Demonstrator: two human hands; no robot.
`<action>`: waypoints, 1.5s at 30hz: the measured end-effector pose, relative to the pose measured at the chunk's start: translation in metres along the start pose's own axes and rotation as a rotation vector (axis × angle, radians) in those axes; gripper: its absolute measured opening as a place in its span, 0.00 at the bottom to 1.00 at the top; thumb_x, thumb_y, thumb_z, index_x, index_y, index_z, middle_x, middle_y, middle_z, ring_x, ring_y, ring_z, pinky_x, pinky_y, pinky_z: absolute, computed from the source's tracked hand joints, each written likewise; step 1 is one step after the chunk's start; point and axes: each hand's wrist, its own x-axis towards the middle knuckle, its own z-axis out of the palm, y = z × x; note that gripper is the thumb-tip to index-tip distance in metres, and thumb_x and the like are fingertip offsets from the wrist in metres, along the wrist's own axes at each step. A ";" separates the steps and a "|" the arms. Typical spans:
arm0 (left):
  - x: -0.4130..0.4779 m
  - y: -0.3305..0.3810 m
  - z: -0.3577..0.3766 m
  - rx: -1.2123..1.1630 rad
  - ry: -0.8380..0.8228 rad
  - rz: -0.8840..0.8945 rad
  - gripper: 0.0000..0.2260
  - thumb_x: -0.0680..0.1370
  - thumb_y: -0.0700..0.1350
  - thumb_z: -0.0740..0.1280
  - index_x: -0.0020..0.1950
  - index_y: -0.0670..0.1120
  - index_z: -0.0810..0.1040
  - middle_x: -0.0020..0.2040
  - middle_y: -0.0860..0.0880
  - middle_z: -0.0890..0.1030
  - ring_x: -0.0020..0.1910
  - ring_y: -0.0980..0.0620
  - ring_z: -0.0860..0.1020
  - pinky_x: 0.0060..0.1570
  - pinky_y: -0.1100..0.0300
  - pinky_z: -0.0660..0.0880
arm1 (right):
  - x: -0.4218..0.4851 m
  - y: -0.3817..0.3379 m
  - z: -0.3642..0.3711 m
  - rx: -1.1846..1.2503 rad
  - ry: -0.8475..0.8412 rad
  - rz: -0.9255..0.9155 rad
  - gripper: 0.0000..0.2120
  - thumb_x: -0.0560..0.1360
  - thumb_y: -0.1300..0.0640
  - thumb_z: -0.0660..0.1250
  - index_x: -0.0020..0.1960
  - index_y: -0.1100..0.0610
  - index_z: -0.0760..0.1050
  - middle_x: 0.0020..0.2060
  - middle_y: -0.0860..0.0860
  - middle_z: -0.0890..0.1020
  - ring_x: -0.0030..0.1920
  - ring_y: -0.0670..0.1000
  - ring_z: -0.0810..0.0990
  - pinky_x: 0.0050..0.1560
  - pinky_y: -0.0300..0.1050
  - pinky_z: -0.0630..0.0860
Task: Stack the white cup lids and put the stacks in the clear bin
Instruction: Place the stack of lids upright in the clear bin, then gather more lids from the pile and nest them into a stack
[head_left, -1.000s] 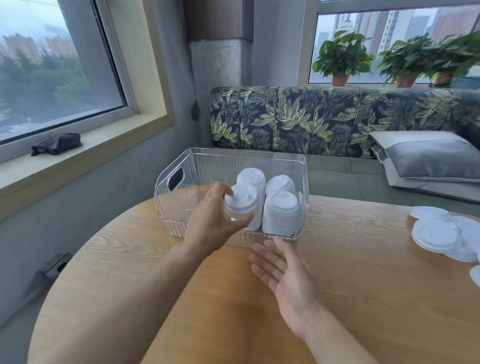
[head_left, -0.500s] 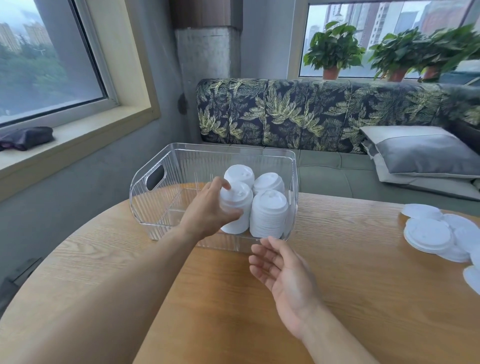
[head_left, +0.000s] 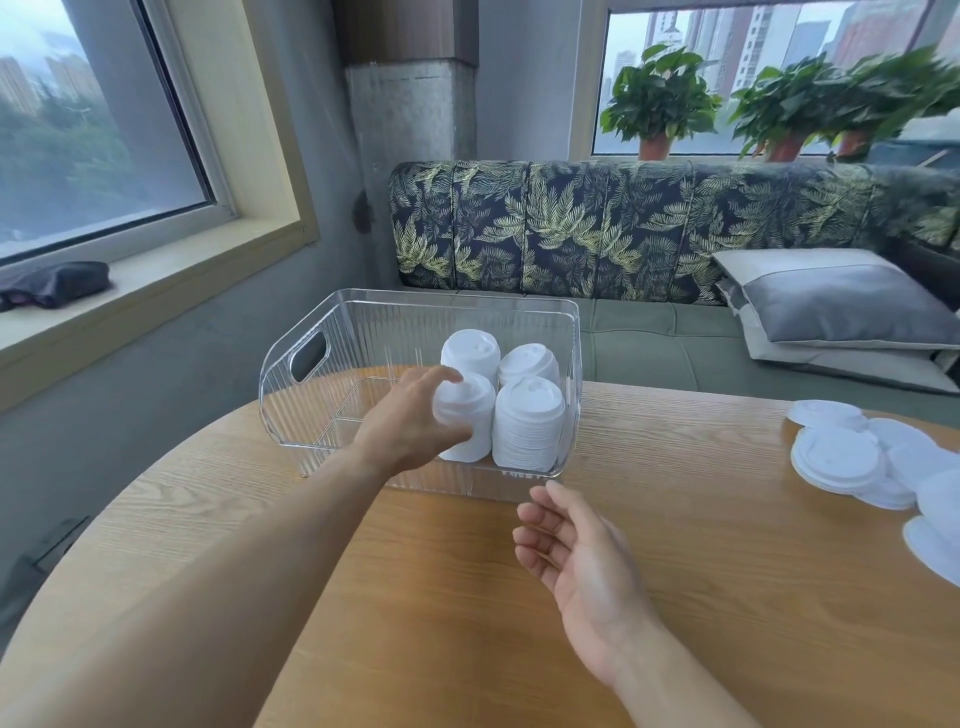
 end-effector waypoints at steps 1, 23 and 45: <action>-0.001 0.004 -0.001 -0.050 0.053 -0.013 0.25 0.75 0.52 0.73 0.71 0.54 0.72 0.70 0.50 0.72 0.61 0.51 0.74 0.62 0.47 0.74 | -0.001 -0.001 -0.003 0.003 0.006 -0.003 0.10 0.80 0.54 0.69 0.54 0.61 0.82 0.40 0.54 0.85 0.36 0.51 0.82 0.43 0.46 0.80; -0.136 0.192 0.145 -0.279 0.055 0.191 0.22 0.85 0.55 0.59 0.33 0.51 0.60 0.27 0.52 0.66 0.30 0.50 0.61 0.32 0.51 0.59 | -0.044 -0.058 -0.177 -0.435 0.396 -0.365 0.07 0.79 0.56 0.69 0.44 0.57 0.81 0.28 0.46 0.81 0.29 0.44 0.77 0.33 0.38 0.75; -0.029 0.264 0.266 -0.248 0.006 0.316 0.29 0.76 0.57 0.73 0.73 0.51 0.68 0.68 0.55 0.69 0.69 0.55 0.70 0.64 0.62 0.68 | 0.001 -0.116 -0.282 -0.751 0.567 -0.656 0.19 0.82 0.48 0.67 0.33 0.48 0.69 0.28 0.39 0.76 0.32 0.42 0.73 0.35 0.32 0.68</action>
